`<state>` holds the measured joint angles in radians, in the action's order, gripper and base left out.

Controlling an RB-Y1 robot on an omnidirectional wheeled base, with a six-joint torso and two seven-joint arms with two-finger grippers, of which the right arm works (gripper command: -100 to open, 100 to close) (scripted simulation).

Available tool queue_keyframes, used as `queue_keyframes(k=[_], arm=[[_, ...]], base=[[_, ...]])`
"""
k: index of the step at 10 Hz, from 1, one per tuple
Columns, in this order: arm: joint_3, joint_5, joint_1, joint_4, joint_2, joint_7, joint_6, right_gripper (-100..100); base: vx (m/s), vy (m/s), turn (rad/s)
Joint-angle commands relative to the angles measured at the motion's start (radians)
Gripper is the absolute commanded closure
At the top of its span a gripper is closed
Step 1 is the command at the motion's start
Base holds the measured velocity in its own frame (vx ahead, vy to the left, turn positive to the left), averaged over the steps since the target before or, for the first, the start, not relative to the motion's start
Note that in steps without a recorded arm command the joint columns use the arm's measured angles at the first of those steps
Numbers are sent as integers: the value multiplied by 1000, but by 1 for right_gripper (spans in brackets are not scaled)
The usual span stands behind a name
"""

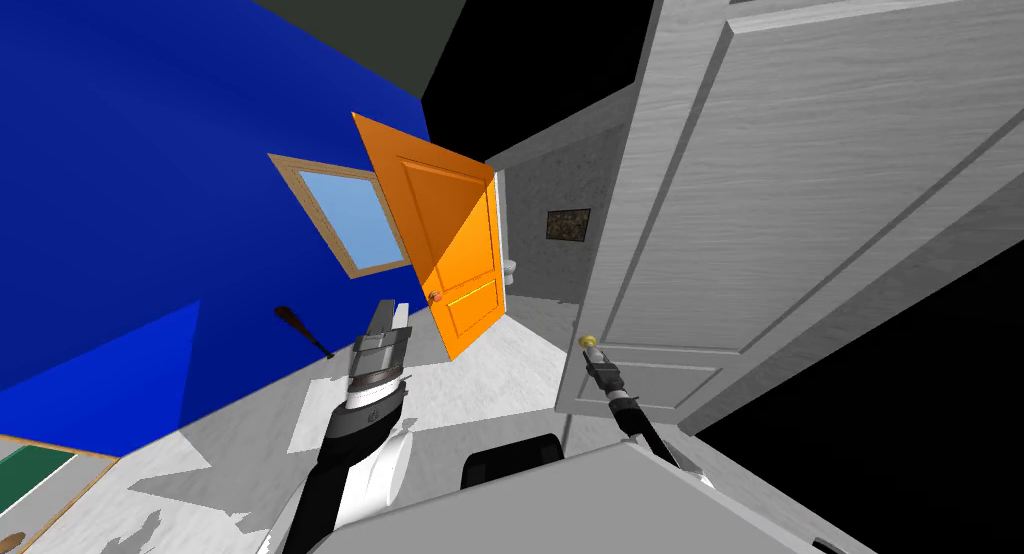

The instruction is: Pull the door open

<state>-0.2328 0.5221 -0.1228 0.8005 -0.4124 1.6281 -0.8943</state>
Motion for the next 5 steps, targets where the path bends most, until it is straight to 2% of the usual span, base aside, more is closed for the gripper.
queue_keyframes(k=[1, 5], arm=[[-19, -10, -17, 4, -18, 23, -19, 100], [-63, -32, -46, 14, -57, 73, -59, 100]], base=[[-223, 2, 93], [-200, -38, 87]])
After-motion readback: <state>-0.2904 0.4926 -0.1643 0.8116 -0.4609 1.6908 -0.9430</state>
